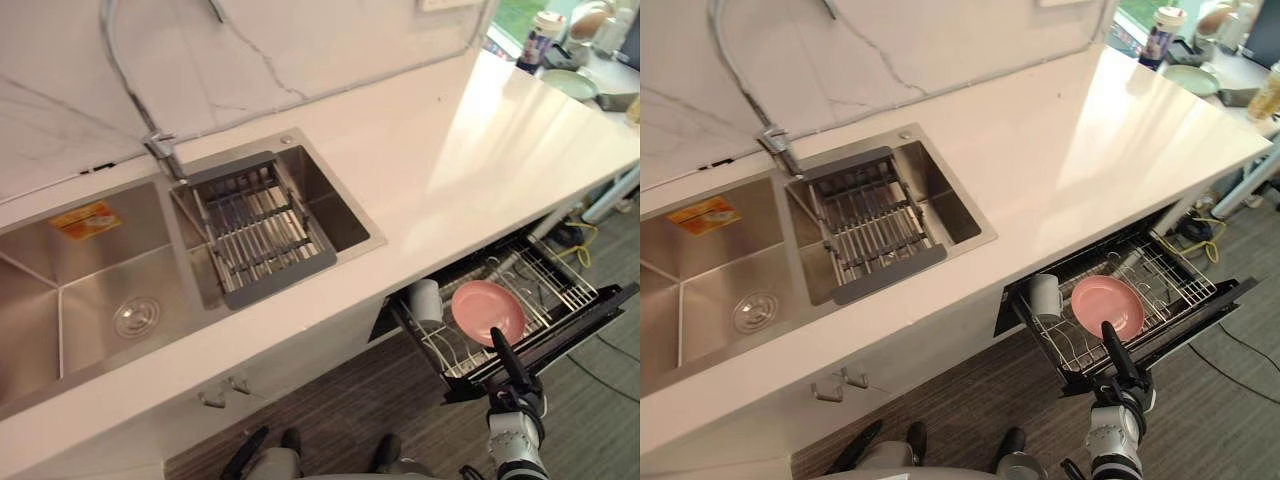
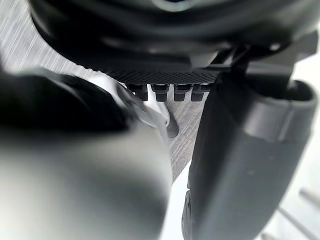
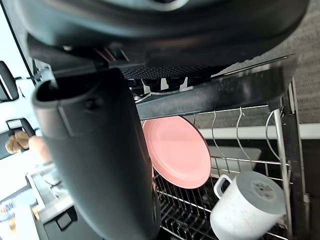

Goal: Walk over to the sink, pick up the cup, carry it to the dishwasher, place the cup inside the dishwasher, then close the dishwasher door

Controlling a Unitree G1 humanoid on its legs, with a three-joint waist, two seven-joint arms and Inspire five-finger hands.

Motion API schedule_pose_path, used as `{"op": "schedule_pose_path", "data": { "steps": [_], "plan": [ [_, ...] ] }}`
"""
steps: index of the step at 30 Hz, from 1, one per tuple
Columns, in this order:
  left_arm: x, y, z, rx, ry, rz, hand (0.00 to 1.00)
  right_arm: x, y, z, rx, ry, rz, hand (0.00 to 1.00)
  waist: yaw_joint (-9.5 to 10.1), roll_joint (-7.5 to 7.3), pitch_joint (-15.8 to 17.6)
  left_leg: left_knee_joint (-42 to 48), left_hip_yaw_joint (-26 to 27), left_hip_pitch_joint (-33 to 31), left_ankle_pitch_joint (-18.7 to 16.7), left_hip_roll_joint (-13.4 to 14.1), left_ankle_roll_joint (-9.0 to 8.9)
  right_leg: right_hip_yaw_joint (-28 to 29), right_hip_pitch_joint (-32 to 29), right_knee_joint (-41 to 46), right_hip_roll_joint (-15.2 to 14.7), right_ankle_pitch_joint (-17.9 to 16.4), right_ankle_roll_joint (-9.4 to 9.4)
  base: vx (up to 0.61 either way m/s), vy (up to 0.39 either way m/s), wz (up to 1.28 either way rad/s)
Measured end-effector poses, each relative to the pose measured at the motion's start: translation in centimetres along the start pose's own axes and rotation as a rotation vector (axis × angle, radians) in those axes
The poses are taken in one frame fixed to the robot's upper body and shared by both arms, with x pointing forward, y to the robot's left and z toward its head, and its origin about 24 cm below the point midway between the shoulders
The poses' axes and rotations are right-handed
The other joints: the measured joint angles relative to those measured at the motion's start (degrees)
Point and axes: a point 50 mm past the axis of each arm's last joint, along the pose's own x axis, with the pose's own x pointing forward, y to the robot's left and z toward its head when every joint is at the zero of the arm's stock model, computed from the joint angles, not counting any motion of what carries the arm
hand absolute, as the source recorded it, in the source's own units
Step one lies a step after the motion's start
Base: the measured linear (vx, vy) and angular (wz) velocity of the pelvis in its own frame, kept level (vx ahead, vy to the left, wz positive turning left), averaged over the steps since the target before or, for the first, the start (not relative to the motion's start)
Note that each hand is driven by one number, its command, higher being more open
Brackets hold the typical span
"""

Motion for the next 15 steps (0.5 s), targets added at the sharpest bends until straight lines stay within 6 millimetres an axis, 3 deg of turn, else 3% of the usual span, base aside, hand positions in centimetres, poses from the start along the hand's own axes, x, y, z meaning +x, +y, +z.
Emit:
{"op": "schedule_pose_path", "data": {
  "steps": [3, 10, 12, 15],
  "plan": [
    [-0.1, 0.6, -0.4, -0.029, 0.005, -0.018, 1.0, 0.3, 1.5, 0.2, 0.044, -0.01, 0.026, 1.0, 0.65, 0.63, -0.05, -0.53, -2.57, -1.4, 1.06, -0.37, -0.26, -2.59, -0.03, 0.05, -0.1, -0.27, 0.27, -0.06, -0.006, 0.47],
    [0.1, 0.0, -0.5, 0.069, -0.069, -0.047, 1.0, 1.6, 7.2, 2.7, 0.182, -0.067, 0.124, 1.0, 5.94, 3.23, 1.32, -1.64, -9.66, -6.07, 4.5, 0.39, -1.97, -9.17, -3.27, 4.66, 0.08, -3.11, -0.94, -0.07, -0.047, 0.49],
    [0.0, 0.0, -0.6, 0.063, -0.08, -0.054, 1.0, 1.3, 7.7, 2.2, 0.241, -0.068, 0.162, 1.0, 6.35, 2.85, 1.65, -1.89, -10.14, -7.06, 4.86, 1.01, -2.36, -9.6, -5.25, 8.61, -0.6, -5.32, -1.38, -0.05, -0.074, 0.16],
    [0.2, -1.0, -0.6, 0.049, -0.114, -0.094, 1.0, 0.2, 10.3, 2.4, 0.28, -0.089, 0.343, 1.0, 6.9, 2.74, 1.74, -1.92, -9.95, -9.59, 4.92, 1.55, -2.3, -9.5, -9.86, 14.59, -2.39, -8.07, -1.97, -0.08, -0.043, -0.02]
  ]
}}
